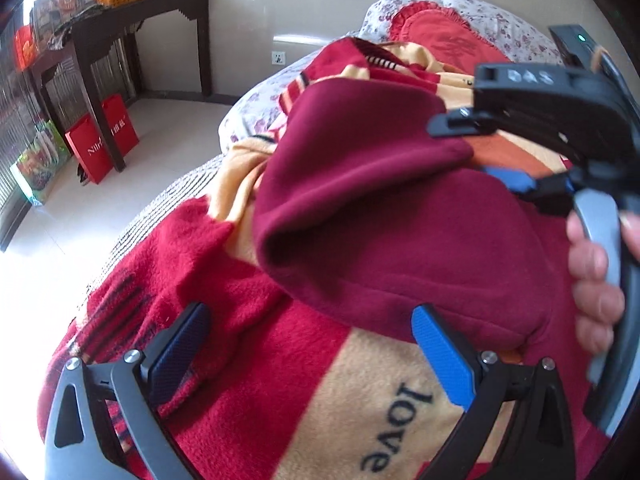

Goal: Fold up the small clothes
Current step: 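Grasp the sweater's side edge and sleeve with the right gripper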

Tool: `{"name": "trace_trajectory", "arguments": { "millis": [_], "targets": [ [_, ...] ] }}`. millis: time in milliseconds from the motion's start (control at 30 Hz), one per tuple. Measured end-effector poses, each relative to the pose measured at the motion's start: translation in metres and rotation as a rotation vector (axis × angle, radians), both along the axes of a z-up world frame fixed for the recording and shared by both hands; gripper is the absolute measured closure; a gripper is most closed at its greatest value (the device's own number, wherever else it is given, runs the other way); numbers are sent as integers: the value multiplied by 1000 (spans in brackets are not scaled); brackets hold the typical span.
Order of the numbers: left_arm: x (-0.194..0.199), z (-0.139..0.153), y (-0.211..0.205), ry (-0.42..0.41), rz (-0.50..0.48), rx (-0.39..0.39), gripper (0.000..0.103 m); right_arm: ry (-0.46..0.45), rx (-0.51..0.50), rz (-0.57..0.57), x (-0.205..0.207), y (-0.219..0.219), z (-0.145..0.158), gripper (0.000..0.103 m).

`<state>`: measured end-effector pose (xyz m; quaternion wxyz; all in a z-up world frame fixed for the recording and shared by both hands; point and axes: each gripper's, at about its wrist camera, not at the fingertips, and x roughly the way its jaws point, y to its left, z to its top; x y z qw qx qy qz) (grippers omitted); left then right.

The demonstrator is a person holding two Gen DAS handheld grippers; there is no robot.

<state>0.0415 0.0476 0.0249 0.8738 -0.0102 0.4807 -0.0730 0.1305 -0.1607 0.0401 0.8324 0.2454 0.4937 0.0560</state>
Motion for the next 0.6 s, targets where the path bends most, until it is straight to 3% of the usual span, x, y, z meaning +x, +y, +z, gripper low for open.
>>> {"name": "trace_trajectory", "arguments": {
  "millis": [67,100,233,400,600],
  "targets": [
    [-2,0,3,-4,3,-4,0,-27,18,27,9,7,-2,86],
    [-3,1,2,-8,2,0,0,-47,-25,35,11,13,1,103],
    [-18,13,3,-53,-3,21,0,-174,-47,24,-17,5,37,103],
    [-41,24,-6,-87,-36,40,0,-319,-116,-59,-104,-59,105,103],
    [-60,26,-46,-82,-102,66,0,-306,-240,-284,-194,-164,124,103]
  ]
}}
